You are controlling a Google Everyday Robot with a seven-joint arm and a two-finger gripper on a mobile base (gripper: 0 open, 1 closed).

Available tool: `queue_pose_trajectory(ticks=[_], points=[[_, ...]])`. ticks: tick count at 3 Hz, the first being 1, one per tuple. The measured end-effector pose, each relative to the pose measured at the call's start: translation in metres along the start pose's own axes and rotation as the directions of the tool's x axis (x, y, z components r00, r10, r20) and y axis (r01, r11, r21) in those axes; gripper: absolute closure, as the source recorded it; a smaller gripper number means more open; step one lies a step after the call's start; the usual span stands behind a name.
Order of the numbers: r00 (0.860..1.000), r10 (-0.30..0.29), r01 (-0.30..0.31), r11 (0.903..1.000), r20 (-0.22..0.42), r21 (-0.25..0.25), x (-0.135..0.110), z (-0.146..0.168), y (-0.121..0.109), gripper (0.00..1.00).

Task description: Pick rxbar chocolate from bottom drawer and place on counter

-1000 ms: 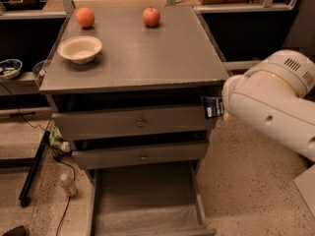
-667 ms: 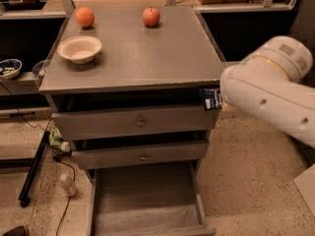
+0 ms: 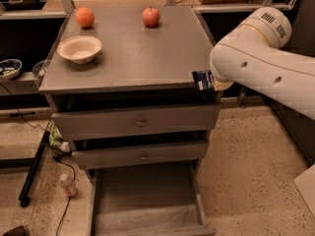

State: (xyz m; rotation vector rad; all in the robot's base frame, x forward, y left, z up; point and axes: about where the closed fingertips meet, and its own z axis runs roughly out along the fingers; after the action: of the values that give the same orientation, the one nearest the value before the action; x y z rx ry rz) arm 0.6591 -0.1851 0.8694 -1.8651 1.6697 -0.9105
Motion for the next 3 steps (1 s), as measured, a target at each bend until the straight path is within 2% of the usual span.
queue_pose_trajectory(ticks=[1, 2, 3], points=[[1.0, 0.0, 0.0, 1.0, 0.0, 0.0, 0.0, 0.0, 0.0, 1.0], [0.999, 0.02, -0.02, 0.9998, 0.028, -0.004, 0.007, 0.005, -0.017, 1.0], [0.996, 0.038, -0.036, 0.9989, 0.082, -0.029, 0.014, 0.018, -0.047, 1.0]])
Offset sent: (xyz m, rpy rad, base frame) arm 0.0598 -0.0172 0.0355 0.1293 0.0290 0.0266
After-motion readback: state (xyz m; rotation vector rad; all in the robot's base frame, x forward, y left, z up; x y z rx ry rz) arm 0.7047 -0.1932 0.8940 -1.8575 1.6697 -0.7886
